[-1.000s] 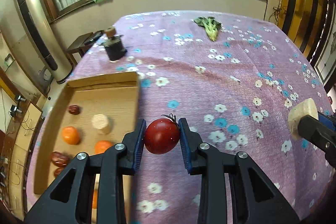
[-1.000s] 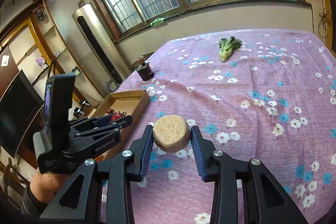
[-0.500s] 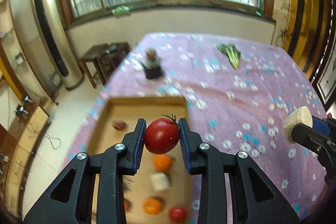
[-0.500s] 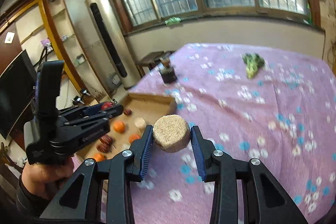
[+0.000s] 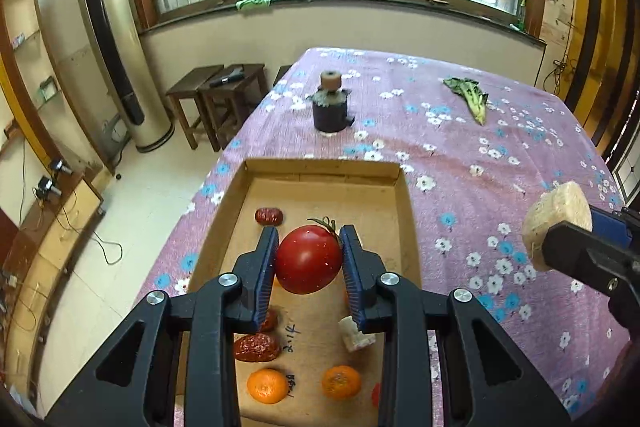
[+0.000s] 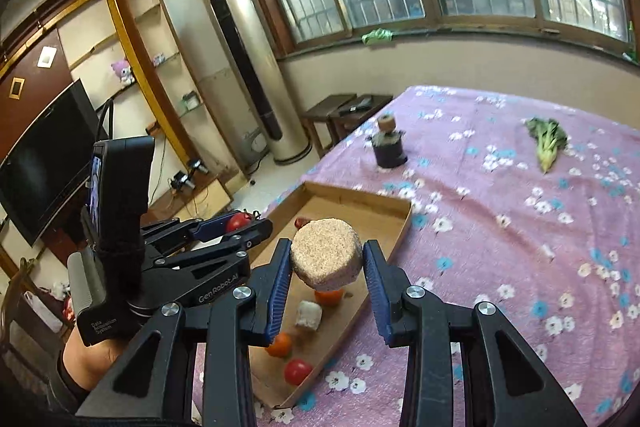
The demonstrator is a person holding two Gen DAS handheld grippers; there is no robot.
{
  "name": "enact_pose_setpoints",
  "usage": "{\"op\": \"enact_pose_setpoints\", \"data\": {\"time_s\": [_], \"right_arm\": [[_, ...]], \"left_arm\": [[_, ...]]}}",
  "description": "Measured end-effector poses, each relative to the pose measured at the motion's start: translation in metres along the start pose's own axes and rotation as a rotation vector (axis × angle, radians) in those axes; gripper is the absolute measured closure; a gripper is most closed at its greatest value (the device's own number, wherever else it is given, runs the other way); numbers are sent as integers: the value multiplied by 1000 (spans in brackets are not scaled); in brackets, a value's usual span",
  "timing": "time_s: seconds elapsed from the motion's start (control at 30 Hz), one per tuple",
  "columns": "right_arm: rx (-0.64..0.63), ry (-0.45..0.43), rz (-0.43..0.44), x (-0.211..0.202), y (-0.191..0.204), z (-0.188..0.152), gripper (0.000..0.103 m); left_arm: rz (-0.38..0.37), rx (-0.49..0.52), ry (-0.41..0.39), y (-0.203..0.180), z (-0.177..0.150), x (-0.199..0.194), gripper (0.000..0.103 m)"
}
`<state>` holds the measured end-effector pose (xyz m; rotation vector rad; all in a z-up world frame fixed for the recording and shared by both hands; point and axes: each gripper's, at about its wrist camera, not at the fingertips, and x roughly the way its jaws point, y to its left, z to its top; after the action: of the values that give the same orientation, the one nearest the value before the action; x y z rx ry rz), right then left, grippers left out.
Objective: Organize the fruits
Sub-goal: 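Carry the tomato and corn-cake piece over the cardboard tray with both tools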
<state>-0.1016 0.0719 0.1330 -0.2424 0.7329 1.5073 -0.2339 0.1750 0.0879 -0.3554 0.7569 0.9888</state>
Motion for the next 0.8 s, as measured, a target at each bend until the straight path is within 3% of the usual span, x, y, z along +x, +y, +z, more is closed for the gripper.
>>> {"op": "enact_pose_setpoints", "data": {"time_s": [0.8], "right_arm": [[33, 102, -34, 59, -15, -10, 67]], "left_arm": [[0, -43, 76, 29, -4, 50, 74]]}}
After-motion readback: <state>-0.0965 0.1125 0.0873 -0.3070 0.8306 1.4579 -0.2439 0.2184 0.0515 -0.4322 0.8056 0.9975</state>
